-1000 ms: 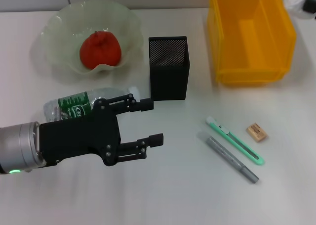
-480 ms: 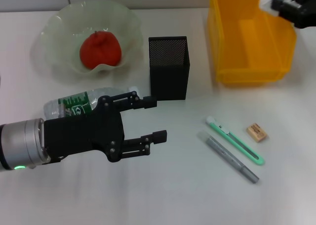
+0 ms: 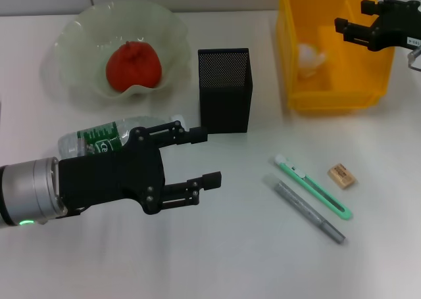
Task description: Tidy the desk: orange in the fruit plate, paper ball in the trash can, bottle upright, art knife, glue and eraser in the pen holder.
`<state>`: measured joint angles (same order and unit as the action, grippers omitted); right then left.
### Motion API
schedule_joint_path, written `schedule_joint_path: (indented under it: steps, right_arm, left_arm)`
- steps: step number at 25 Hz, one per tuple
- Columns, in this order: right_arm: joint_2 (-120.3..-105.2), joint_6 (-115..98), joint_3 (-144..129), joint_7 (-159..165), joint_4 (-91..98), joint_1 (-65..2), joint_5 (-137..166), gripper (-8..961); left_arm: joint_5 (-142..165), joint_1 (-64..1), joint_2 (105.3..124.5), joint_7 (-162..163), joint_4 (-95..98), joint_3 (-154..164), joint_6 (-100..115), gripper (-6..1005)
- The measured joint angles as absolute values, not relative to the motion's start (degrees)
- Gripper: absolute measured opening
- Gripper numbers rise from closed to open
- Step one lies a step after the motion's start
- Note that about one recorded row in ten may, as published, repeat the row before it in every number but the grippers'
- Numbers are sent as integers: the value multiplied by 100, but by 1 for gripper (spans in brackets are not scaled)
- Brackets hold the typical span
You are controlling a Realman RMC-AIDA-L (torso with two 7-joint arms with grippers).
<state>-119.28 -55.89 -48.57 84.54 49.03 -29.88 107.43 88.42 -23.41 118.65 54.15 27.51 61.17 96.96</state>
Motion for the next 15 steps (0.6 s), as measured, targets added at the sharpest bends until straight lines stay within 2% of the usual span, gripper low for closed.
schedule_joint_path:
  steps: [6,15]
  right_arm:
    - [-11942,-5744,-4850,8456,5087,-2873,10554,650]
    - [-11943,-7336,-4823,8539,6045,-2100,9531,650]
  left_arm:
    - [8841,-2345,11865,5414,2751,6117,9682,710]
    - [8841,-2347,11865,5414,2751,6117,9682,710]
